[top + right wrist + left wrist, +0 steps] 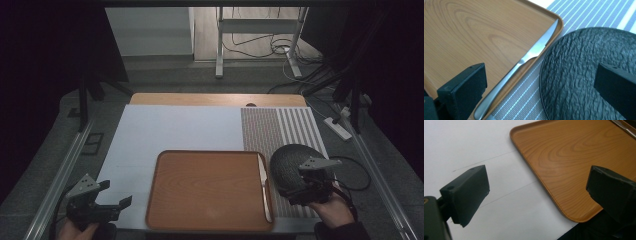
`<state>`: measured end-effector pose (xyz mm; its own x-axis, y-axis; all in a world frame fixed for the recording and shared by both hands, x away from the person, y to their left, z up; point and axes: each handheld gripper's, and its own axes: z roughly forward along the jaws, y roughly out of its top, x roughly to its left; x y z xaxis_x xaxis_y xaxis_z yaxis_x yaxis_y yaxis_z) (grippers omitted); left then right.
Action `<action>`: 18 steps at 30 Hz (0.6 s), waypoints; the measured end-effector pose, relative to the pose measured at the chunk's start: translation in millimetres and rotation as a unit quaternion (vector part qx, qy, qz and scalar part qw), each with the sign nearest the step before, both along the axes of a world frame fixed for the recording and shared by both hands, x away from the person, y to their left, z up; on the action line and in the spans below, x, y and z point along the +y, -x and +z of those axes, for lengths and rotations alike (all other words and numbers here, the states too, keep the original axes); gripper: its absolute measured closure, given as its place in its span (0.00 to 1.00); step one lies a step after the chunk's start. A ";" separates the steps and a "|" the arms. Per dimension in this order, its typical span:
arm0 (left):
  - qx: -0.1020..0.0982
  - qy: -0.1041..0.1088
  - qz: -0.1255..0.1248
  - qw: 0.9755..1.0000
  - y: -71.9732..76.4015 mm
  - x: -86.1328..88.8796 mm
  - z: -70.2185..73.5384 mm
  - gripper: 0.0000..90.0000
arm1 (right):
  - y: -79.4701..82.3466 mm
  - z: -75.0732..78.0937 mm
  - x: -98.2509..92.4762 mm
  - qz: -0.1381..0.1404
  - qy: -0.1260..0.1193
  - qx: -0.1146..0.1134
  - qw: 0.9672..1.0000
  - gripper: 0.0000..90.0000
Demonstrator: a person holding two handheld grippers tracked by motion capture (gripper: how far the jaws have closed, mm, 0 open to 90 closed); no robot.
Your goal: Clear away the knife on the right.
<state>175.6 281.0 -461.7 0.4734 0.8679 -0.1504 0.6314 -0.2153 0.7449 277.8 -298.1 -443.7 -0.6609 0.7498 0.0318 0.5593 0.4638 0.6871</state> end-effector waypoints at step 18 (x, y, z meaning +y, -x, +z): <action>0.002 0.002 0.001 1.000 -0.4 0.1 -0.2 0.05 | 20.2 6.9 -22.5 -0.032 -0.018 -0.016 0.999 0.00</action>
<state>176.0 281.1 -461.9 0.4712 0.8684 -0.1547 0.6343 -0.2117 0.7435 257.6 -320.6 -436.8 -0.6125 0.7895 0.0393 0.5640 0.4016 0.7215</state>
